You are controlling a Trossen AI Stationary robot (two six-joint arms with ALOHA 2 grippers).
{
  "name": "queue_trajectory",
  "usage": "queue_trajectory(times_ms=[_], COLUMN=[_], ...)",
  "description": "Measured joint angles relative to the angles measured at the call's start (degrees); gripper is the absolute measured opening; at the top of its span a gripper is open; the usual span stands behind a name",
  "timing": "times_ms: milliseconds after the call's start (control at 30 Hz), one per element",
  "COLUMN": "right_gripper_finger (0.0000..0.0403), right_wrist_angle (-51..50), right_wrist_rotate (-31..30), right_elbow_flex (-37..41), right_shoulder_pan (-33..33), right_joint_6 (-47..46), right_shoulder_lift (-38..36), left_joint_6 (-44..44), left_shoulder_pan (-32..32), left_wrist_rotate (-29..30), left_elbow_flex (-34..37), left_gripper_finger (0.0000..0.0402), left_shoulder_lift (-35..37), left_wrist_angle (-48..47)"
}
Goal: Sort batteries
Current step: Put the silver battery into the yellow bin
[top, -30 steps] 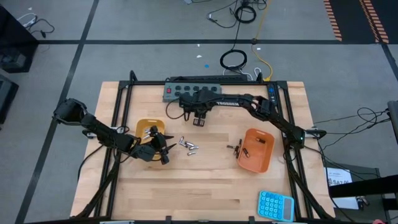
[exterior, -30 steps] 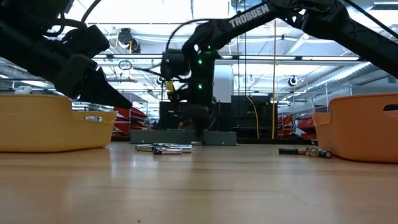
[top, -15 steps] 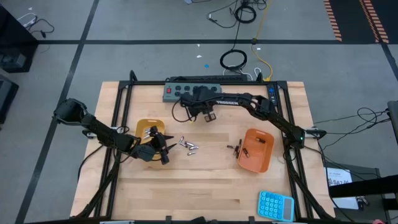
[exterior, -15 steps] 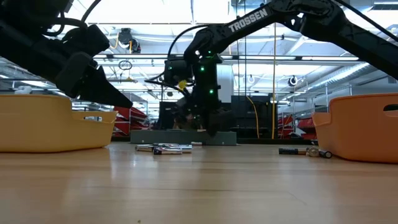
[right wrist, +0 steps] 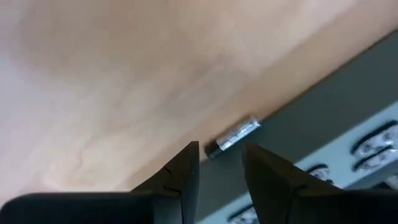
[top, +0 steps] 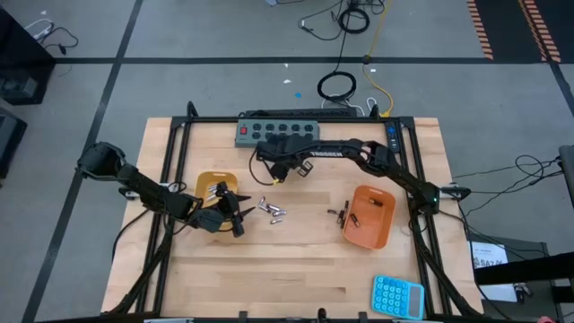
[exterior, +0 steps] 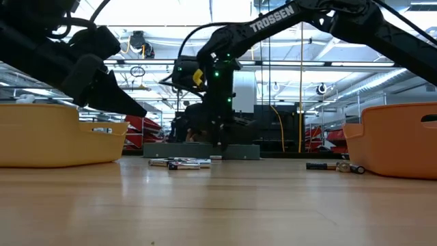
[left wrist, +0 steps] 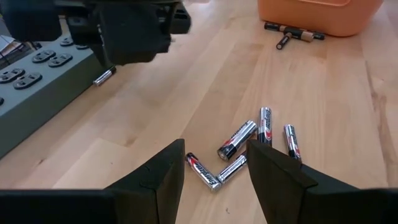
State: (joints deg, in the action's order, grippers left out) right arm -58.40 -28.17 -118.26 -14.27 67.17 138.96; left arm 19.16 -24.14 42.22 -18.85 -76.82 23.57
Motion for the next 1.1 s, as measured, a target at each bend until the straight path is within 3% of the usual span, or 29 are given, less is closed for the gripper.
queue_trajectory(times_ms=[200,433,600,900,1100], right_gripper_finger=[0.0114,0.0114,0.0114,0.0114,0.0114], right_wrist_angle=[-1.1,-1.4,1.5,9.4,8.8], right_wrist_rotate=[-1.3,6.9,2.8,3.7,7.3], right_elbow_flex=[0.0,0.0,0.0,0.0,0.0], right_shoulder_pan=[-1.3,-2.0,-2.7,-3.9,-5.1], right_joint_6=[13.2,31.2,30.9,36.5,40.1], right_shoulder_lift=[0.4,0.4,0.4,0.4,0.3], left_joint_6=[1.4,1.5,3.0,4.6,4.6], left_shoulder_pan=[0.0,0.0,0.0,0.0,-0.5], left_wrist_rotate=[0.0,0.0,0.0,0.0,-0.2], left_elbow_flex=[0.0,0.0,0.0,0.0,0.0], left_gripper_finger=[0.0183,0.0183,0.0183,0.0183,0.0183], left_shoulder_lift=[0.0,0.0,0.0,0.0,0.0], left_wrist_angle=[0.0,0.0,0.0,0.0,-0.1])
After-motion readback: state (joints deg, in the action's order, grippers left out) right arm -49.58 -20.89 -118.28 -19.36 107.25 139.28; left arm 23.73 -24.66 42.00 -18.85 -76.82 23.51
